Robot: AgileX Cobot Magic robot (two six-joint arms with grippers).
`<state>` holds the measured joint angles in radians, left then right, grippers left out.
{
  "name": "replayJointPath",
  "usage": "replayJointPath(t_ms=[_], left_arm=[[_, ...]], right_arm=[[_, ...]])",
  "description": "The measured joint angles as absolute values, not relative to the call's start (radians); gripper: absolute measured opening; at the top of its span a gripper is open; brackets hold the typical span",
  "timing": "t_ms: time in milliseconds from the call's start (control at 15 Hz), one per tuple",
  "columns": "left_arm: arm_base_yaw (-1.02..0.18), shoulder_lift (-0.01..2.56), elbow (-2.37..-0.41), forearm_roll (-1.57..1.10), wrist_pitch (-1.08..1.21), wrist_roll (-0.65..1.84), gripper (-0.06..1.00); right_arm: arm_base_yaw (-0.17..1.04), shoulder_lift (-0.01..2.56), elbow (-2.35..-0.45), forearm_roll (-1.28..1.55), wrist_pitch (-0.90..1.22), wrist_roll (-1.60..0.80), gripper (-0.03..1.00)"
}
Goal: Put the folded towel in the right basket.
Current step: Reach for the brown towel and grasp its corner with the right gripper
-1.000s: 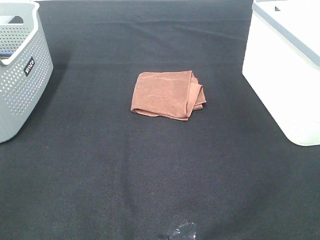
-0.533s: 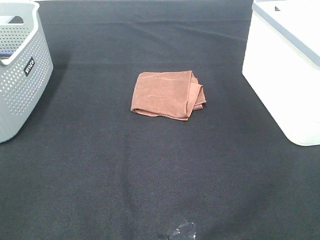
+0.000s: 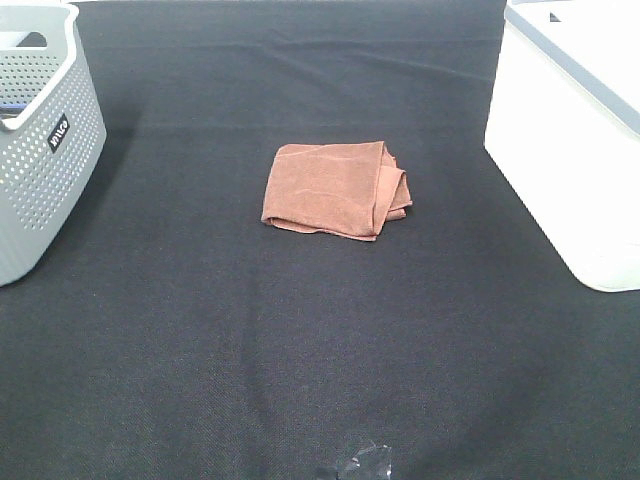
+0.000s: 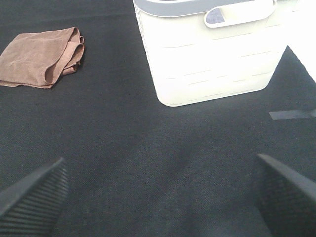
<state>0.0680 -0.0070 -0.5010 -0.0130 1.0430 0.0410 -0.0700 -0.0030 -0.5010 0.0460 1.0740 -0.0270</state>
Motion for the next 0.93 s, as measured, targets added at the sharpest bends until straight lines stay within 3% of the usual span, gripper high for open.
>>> replayJointPath(t_ms=[933], left_arm=[[0.068, -0.007, -0.501, -0.013, 1.043, 0.041, 0.99]], right_arm=[[-0.07, -0.003, -0.501, 0.046, 1.074, -0.027, 0.97]])
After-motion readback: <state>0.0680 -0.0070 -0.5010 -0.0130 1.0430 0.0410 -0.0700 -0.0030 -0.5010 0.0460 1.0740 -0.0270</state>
